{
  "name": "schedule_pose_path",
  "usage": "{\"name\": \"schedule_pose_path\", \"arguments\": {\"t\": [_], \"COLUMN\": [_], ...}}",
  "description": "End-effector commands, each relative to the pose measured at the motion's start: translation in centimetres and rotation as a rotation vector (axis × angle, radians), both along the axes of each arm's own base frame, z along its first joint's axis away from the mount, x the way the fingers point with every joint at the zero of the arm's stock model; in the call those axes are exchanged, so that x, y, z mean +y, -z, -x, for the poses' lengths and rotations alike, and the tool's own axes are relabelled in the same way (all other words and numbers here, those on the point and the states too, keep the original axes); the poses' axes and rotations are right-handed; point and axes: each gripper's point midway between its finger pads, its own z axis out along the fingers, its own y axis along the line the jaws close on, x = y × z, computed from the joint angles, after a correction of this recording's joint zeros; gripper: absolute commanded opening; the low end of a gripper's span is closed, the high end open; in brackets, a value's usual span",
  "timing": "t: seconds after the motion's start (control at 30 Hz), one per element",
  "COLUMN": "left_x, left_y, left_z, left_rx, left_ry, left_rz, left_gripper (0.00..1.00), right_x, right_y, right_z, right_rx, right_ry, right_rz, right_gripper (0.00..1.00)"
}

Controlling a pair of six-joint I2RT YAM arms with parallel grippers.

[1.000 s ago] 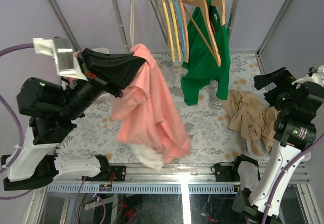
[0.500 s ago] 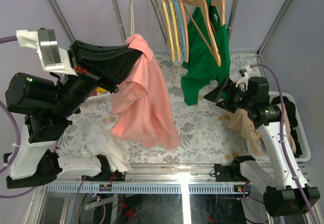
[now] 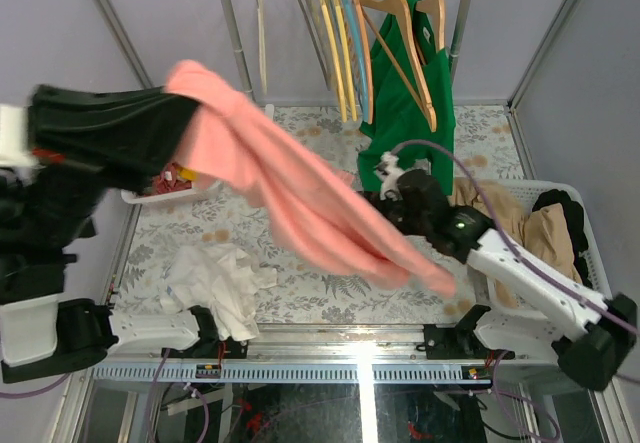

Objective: Place the t-shirt on the hanger
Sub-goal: Pick up the T-shirt and place it in the bin, then pick up the T-shirt from the center of the board.

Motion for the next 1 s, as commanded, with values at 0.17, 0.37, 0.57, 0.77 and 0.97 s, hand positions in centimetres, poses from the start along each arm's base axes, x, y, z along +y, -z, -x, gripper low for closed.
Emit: {"name": "schedule_pose_path", "arguments": {"t": [0.17,0.37,0.57,0.77,0.97], "left_x": [8.5,10.1,10.8,10.9,10.8], "left_y": [-4.2,-3.7,-3.2,-2.9,-2.8], "left_z": [5.2,5.8,6.1,6.1,6.1], "left_rx": [-0.082,-0.070,-0.058,-0.053,-0.055], "left_ry": [0.052,0.048,0.049,0.048,0.050], "left_rz": [0.203,0.214,0.213,0.211,0.211], "left_gripper": [0.00,0.00,0.00,0.00,0.00], "right_x": [13.0,21.4,26.4,29.3,30.9], "right_y": [2.3,5.3,8.9,12.2,14.4], "right_z": [1.4,2.3,2.1,2.9,4.8], "right_rx": [-0.058,-0.070,-0.081,-0.039,0.003], "right_ry": [-0.207,-0.330,-0.344,-0.394,-0.459], "right_rz": [0.079,0.106,0.168,0.203,0.233], "right_gripper": [0.95,0.94,0.95,0.95,0.96]}}
